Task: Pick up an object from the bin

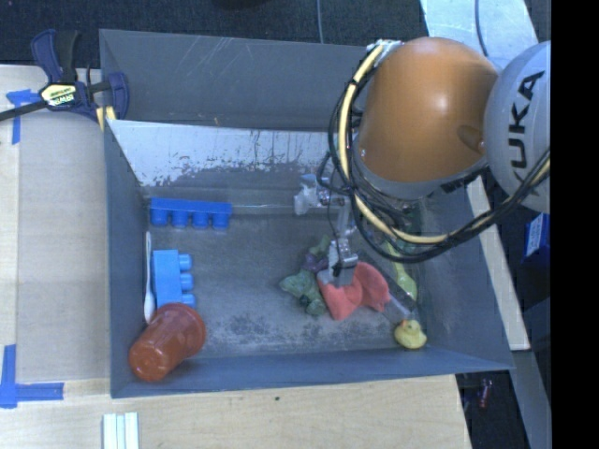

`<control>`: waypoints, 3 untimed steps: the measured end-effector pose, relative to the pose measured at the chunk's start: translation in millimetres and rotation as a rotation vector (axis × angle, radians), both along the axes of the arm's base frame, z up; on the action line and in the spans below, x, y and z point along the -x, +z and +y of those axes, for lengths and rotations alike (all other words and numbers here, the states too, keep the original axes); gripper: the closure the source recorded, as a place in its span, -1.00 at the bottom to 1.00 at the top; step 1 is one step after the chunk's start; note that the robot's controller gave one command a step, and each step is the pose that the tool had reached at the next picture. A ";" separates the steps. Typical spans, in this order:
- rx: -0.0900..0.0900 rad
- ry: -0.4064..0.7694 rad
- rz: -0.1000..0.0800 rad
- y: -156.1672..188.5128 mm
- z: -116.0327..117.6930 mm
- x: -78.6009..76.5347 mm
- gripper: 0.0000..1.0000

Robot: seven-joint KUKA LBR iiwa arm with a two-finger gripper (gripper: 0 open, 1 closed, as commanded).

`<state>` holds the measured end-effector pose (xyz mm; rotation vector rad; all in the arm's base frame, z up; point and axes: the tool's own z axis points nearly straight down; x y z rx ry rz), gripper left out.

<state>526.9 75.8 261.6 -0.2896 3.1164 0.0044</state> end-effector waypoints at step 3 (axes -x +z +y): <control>0.003 0.123 -0.004 -52.5 -68.1 19.4 -1.00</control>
Offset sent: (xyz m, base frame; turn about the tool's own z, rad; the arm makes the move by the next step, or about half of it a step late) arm -0.0134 -0.0536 -0.0493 0.0218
